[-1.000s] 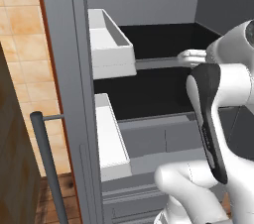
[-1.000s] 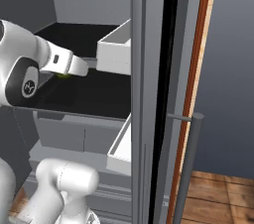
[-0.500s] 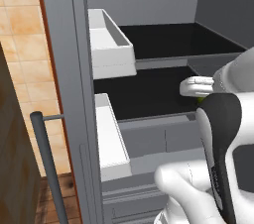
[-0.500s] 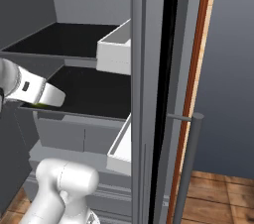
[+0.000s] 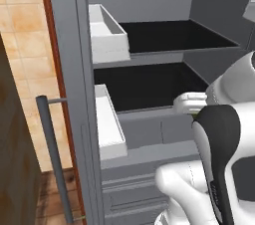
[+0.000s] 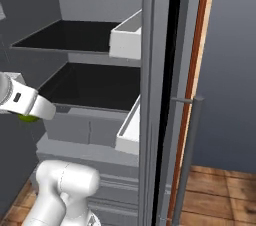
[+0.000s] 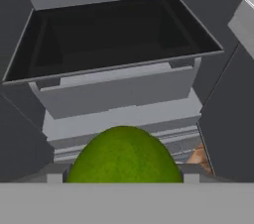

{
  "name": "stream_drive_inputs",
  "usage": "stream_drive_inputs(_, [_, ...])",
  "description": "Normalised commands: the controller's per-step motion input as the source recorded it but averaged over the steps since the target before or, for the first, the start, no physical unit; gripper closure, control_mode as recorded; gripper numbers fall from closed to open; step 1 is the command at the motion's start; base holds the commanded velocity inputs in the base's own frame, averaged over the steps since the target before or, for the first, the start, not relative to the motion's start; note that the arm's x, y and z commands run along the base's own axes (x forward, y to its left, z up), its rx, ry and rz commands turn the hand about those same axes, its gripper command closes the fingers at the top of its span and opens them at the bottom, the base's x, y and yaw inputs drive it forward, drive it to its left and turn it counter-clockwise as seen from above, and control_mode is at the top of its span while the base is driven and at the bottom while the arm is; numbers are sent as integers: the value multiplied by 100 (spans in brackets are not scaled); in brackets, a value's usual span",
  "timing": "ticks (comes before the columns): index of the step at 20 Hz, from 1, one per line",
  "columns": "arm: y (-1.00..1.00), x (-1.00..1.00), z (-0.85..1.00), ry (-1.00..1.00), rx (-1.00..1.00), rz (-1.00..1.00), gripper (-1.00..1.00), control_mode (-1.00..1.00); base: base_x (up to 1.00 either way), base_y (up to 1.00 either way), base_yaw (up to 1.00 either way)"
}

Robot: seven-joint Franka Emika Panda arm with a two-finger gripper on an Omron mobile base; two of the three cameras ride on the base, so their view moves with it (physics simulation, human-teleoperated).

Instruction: Grab the garlic and lime from the fridge, place them in the blender, close the lid, and turn on the blender to create a marinade.

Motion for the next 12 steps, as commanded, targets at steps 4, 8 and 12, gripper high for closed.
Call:
stream_drive_inputs(4, [0,0,0,0,0,0,100,100,-98,27,-34])
stream_drive_inputs(8, [0,0,0,0,0,0,100,100,-100,28,-55])
stream_drive_inputs(12, [0,0,0,0,0,0,100,100,-97,24,-77])
